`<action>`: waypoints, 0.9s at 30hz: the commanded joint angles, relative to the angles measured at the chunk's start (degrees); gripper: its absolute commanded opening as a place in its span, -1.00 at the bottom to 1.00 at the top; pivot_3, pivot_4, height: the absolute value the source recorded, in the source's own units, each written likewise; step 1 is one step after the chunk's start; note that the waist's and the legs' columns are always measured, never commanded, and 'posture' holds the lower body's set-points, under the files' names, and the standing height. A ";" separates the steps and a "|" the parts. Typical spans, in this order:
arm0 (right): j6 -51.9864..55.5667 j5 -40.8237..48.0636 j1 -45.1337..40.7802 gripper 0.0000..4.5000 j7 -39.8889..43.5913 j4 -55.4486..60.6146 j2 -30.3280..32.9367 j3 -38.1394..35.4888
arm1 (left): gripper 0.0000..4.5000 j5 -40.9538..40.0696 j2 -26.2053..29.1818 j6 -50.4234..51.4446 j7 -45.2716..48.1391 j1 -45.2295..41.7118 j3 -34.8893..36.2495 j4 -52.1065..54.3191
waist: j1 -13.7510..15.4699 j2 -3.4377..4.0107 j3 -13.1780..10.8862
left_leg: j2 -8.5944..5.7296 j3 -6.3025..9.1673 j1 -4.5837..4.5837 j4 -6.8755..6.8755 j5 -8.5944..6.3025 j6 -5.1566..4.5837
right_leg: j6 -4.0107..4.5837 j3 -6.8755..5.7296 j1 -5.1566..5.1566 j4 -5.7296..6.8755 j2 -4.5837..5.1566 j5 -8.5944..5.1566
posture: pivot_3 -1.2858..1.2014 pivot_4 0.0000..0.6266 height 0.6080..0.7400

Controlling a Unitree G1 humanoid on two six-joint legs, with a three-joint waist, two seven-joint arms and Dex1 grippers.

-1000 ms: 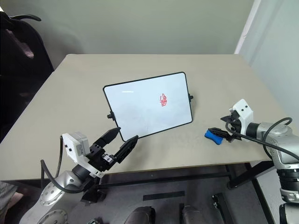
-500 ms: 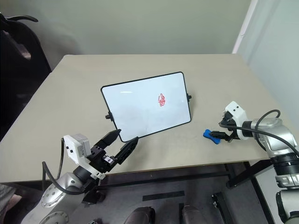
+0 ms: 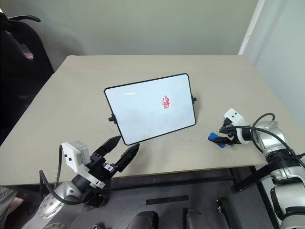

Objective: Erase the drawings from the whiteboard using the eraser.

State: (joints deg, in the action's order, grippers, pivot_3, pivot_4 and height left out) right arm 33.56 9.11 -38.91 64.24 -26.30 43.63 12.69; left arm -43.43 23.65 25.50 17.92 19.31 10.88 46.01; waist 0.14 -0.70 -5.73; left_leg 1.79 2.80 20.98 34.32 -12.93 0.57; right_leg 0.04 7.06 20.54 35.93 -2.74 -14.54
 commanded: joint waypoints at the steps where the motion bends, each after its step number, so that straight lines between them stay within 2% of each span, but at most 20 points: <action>1: -0.77 -0.26 -0.63 0.28 1.76 1.11 0.59 -0.84 | 1.00 -0.45 -0.06 -0.99 -0.50 0.44 1.14 3.21 | 0.04 0.02 -0.01 | 0.00 0.00 0.00 0.01 0.00 0.00 | 0.00 0.00 0.00 0.00 0.00 0.00 | 0.03 -0.52 0.80; 12: -0.54 -1.83 -0.19 0.28 3.50 2.27 0.40 -0.11 | 1.00 -0.28 -0.27 -0.81 -1.51 0.76 0.35 4.11 | 0.00 0.03 -0.01 | 0.00 0.00 -0.01 0.04 0.00 0.00 | 0.02 0.01 -0.01 0.00 0.00 0.00 | 0.03 -0.52 0.80; 15: -0.89 -2.36 -0.48 0.02 3.32 1.63 0.16 -0.29 | 1.00 -0.19 -0.38 -0.85 -1.73 0.64 0.20 4.05 | 0.00 0.03 -0.02 | 0.00 -0.01 -0.01 0.04 0.00 0.00 | 0.02 0.01 0.00 0.00 0.00 0.00 | 0.03 -0.52 0.80; 21: -1.00 -2.90 -0.24 -0.76 2.86 1.70 -0.22 -0.76 | 1.00 -0.06 -0.47 -1.28 -1.54 0.60 0.33 3.46 | 0.00 0.02 -0.01 | 0.00 0.00 -0.03 0.04 0.00 0.00 | 0.02 0.01 0.00 0.00 0.00 0.00 | 0.03 -0.52 0.80; 27: 1.47 -0.12 0.21 -0.76 3.05 7.12 1.65 -4.37 | 1.00 0.05 -0.60 -1.64 -1.28 0.73 0.49 3.09 | 0.01 0.07 -0.04 | 0.00 -0.01 -0.01 0.05 0.01 0.00 | 0.01 0.02 0.00 0.00 0.00 -0.01 | 0.03 -0.52 0.80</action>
State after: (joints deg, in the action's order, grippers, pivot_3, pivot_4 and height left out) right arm 34.20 7.17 -38.16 66.97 -22.85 43.73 11.51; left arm -43.38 23.27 25.19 16.20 20.22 10.96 47.40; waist 0.15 -0.63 -5.77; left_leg 1.79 2.78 21.00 34.37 -12.92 0.58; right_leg 0.05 7.08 20.54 35.93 -2.74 -14.55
